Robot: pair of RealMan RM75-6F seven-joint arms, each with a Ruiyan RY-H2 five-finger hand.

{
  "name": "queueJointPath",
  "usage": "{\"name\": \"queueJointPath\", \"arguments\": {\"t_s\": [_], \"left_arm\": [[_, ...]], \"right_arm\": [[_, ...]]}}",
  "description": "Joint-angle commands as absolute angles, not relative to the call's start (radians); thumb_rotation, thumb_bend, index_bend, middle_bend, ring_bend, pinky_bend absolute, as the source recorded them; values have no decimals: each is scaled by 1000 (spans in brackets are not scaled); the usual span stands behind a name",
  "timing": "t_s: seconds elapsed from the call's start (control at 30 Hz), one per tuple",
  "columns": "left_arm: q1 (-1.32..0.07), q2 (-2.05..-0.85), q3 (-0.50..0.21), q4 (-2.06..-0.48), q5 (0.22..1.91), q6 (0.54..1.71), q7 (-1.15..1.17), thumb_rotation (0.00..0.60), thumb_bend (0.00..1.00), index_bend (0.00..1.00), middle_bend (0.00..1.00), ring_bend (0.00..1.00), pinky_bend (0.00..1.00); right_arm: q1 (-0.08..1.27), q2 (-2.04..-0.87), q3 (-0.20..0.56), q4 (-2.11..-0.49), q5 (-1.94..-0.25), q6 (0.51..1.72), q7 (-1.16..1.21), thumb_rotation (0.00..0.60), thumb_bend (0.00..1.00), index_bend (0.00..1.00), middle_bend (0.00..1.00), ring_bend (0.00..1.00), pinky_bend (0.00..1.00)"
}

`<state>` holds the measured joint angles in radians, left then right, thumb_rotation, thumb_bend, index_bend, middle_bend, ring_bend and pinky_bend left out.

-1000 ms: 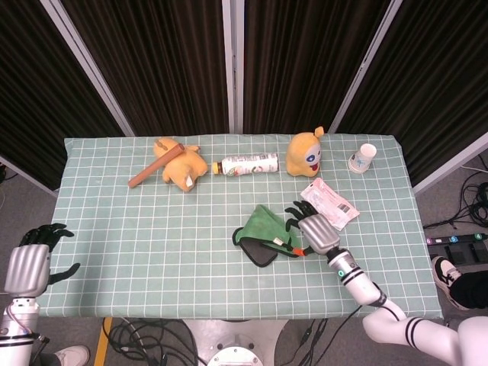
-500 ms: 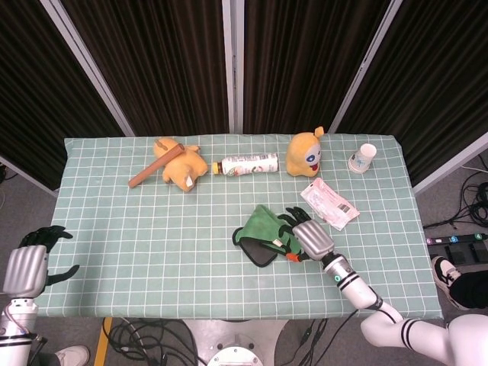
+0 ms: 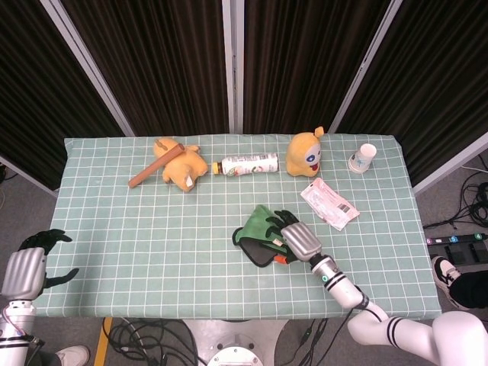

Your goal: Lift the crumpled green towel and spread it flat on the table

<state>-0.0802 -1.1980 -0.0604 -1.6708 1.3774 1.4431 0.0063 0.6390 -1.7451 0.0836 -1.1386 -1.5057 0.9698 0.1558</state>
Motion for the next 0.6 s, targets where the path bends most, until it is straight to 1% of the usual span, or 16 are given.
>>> {"name": "queueJointPath", "arguments": {"t_s": [0.03,0.37,0.47,0.6], "left_arm": [[-81,-1199,-60,-1669,1378,1440,0,600,143,414,365,250,236],[-77,-1195,-60,-1666,1376,1437,-12,600,143,414,365,250,236],[-77,-1194,-60,-1668,1374,1434,-13,600,143,414,365,250,236],[-77,-1193,-61,-1668,1370,1430,-17,600,142,414,365,250,237]], "right_arm": [[651,-1772,99,-1094,-1486,969,113,578,56,364,142,0,0],[678,-1848,115,-953,-1480,980,118,584,57,367,143,0,0],[686,-1864,112,-925,-1484,977,127,582,84,380,146,0,0],[689,-1879,104,-900,-1498,994,148,587,159,414,164,0,0]]}}
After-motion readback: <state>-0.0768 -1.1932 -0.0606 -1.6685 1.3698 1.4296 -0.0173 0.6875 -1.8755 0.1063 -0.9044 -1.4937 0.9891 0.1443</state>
